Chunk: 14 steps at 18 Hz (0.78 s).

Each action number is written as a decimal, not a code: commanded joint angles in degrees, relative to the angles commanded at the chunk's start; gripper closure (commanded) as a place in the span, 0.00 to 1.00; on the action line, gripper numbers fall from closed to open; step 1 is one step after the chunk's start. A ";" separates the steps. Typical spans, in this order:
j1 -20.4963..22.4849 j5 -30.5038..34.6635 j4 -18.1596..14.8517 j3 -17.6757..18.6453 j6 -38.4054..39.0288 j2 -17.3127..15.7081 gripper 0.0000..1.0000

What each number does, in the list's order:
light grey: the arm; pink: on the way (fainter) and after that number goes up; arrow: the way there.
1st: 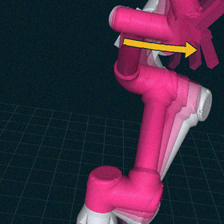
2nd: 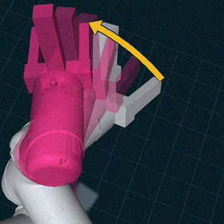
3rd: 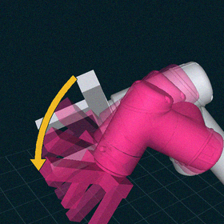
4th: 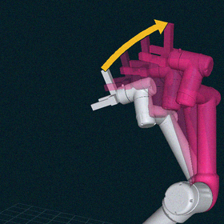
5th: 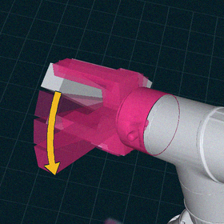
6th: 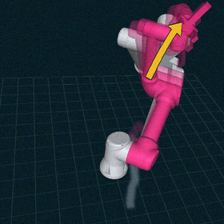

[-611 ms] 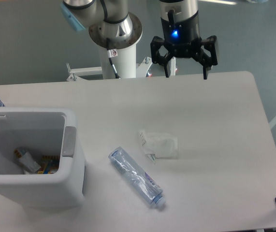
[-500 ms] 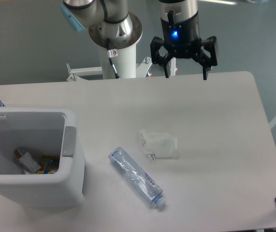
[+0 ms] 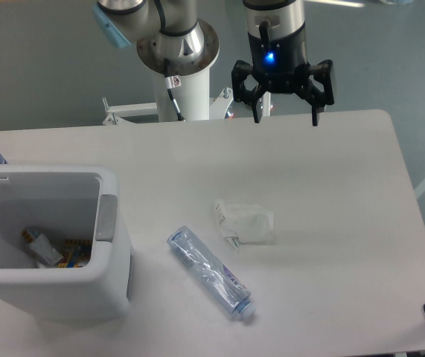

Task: Place the trash in the trash can
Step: 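Move the open gripper down toward the clear plastic bag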

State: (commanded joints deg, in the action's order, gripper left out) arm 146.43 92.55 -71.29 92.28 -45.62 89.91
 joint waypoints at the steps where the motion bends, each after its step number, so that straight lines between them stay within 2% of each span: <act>1: -0.09 0.00 1.66 1.49 0.27 0.00 0.00; 5: -0.18 0.00 7.47 8.08 2.29 0.26 0.00; 8: -0.88 -0.79 8.10 10.55 2.29 1.31 0.00; 12: -2.37 -1.32 8.97 12.14 6.93 7.02 0.00; 14: -2.46 -1.14 12.29 12.05 8.27 10.18 0.00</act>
State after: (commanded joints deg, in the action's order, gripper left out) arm 143.96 91.41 -59.00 104.33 -37.36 100.09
